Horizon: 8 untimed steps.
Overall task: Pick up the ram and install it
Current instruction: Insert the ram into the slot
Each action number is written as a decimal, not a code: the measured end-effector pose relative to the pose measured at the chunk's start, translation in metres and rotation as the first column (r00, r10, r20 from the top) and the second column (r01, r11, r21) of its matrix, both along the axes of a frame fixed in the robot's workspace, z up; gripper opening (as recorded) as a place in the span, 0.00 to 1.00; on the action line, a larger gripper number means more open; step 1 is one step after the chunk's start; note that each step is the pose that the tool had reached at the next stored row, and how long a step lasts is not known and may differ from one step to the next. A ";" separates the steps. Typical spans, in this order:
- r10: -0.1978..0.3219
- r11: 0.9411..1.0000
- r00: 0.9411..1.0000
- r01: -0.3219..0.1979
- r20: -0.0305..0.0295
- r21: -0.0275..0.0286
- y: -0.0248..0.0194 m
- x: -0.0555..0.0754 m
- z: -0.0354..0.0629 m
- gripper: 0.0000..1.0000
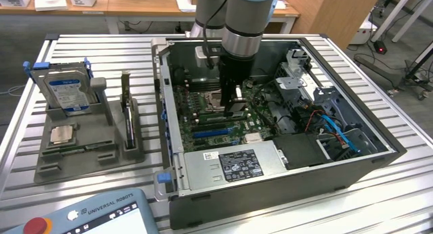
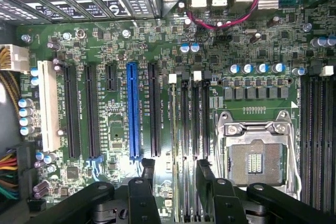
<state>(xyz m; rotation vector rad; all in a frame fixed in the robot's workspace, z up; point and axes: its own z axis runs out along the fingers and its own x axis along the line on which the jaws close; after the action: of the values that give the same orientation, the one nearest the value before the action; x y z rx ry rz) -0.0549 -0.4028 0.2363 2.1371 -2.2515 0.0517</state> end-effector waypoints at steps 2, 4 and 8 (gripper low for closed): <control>0.000 1.000 1.000 0.000 0.000 0.000 0.0000 0.000 0.0028 0.44; 0.000 1.000 1.000 0.000 0.000 0.000 0.0000 0.000 0.0053 0.44; 0.000 1.000 1.000 0.000 0.000 0.000 0.0000 0.000 0.0108 0.44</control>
<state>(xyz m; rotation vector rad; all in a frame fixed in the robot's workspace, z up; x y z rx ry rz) -0.0549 -0.4028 0.2471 2.1371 -2.2514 0.0518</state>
